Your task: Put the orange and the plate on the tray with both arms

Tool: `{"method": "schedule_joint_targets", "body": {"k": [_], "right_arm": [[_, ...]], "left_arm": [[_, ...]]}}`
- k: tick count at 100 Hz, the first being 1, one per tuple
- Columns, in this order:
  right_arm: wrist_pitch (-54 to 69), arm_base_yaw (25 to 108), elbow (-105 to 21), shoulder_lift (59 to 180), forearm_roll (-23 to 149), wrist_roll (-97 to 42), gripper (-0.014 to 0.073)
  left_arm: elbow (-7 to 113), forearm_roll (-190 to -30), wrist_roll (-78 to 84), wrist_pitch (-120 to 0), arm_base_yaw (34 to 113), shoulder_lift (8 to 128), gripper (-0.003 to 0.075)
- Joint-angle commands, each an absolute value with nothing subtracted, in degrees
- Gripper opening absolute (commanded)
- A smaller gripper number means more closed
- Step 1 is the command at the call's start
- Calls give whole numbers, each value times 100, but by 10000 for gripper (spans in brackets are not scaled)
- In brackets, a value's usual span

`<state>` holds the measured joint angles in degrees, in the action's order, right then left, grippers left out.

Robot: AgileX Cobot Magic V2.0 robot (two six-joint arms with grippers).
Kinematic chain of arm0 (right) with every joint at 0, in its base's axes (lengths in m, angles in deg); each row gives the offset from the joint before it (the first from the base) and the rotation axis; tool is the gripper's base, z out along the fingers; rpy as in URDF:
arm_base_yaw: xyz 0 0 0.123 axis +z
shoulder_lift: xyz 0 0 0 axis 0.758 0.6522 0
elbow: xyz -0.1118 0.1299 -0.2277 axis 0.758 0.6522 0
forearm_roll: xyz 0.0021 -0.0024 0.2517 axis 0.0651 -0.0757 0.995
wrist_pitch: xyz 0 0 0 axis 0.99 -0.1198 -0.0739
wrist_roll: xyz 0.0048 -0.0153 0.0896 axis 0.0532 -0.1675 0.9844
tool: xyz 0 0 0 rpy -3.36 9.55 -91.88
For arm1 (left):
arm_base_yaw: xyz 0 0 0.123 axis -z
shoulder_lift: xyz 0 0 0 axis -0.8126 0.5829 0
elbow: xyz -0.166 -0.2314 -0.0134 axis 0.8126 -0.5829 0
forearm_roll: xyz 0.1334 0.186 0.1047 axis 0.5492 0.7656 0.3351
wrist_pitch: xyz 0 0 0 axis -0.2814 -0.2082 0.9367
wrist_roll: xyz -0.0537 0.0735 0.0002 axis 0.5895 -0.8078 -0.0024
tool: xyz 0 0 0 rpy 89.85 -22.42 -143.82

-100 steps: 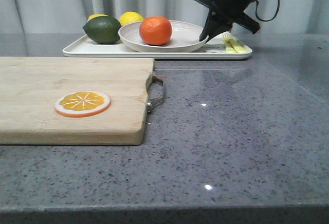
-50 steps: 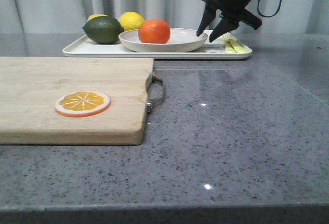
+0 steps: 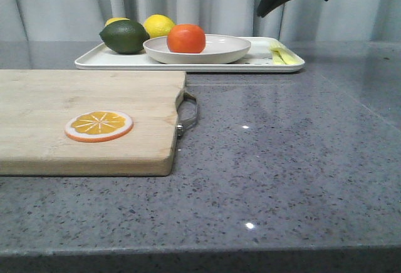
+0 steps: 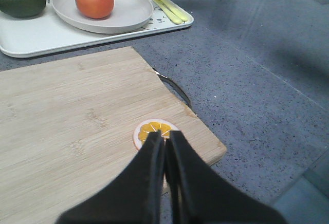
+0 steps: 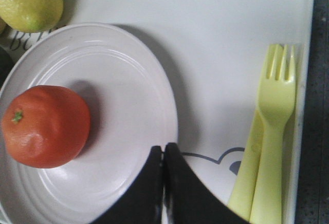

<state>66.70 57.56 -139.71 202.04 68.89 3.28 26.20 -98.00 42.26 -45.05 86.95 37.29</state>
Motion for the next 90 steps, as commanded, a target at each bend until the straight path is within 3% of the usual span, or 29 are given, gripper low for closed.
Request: {"method": "schedule_joint_targets", "body": {"k": [1, 52, 90], "right_arm": [[7156, 5717, -14157, 19553, 6963, 292, -69], [7167, 5736, -14066, 18282, 6924, 216, -69], [7137, 5736, -11729, 16689, 6573, -213, -69]], "left_arm": [[2784, -9863, 4259, -4945, 8689, 3745, -19], [2784, -9863, 4259, -4945, 8689, 3745, -19], [2784, -9863, 4259, -4945, 8689, 3745, -19]]}}
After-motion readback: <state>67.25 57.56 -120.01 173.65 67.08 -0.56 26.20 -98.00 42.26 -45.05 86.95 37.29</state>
